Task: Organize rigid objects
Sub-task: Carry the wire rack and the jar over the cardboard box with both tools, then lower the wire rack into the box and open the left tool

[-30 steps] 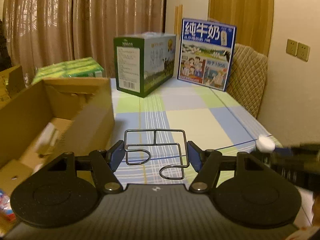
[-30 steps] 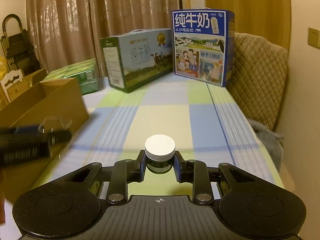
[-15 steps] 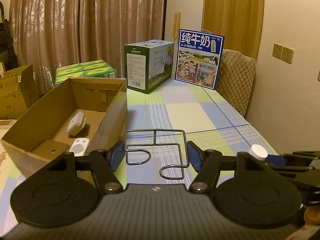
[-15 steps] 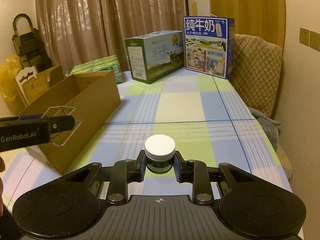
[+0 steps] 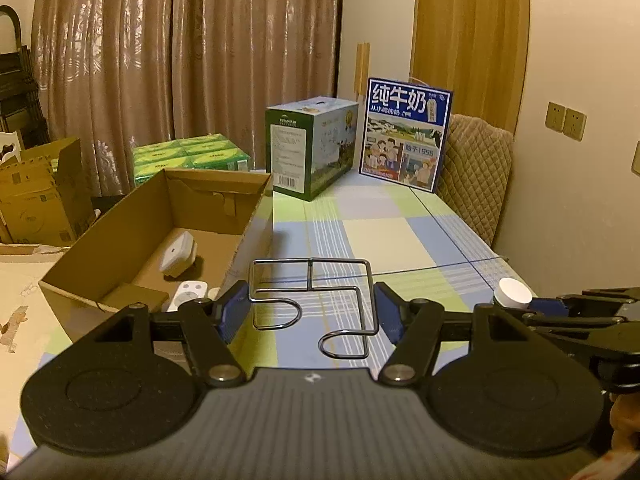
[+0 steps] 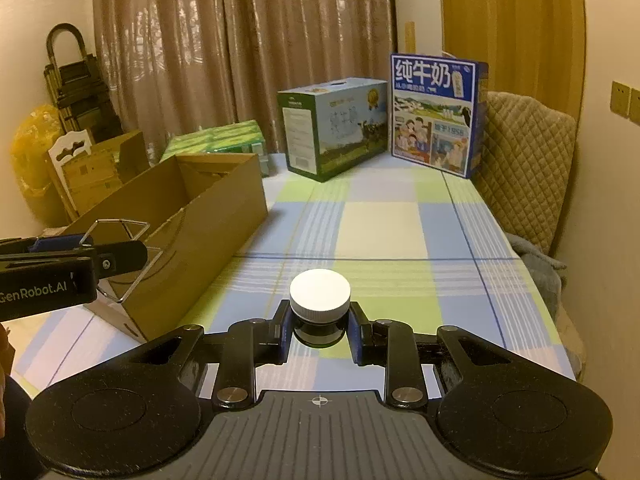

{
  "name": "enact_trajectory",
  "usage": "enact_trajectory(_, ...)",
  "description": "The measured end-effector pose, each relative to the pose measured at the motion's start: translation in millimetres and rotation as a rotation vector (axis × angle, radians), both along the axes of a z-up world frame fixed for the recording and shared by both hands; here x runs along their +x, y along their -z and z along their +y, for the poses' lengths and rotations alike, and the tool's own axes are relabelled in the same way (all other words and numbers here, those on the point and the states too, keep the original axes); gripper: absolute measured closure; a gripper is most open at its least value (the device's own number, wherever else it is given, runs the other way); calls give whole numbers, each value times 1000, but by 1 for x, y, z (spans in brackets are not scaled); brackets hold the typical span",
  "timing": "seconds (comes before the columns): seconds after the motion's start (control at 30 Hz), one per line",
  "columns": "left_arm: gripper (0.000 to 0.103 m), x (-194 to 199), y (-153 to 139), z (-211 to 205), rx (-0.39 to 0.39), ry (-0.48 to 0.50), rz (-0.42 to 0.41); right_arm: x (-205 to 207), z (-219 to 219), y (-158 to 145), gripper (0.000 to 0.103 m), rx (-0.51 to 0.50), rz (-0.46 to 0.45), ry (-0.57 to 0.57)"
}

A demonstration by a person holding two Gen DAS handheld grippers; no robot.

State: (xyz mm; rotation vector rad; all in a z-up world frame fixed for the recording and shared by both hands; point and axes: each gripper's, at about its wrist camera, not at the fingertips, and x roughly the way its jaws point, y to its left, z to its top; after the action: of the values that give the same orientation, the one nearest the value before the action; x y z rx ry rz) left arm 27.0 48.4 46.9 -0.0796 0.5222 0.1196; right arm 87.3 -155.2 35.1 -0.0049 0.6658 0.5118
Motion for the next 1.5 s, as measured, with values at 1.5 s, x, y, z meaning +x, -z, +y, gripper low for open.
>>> enact_trajectory(1.5, 41, 95, 22, 207, 147, 16, 147, 121, 224, 1, 78, 29, 12, -327)
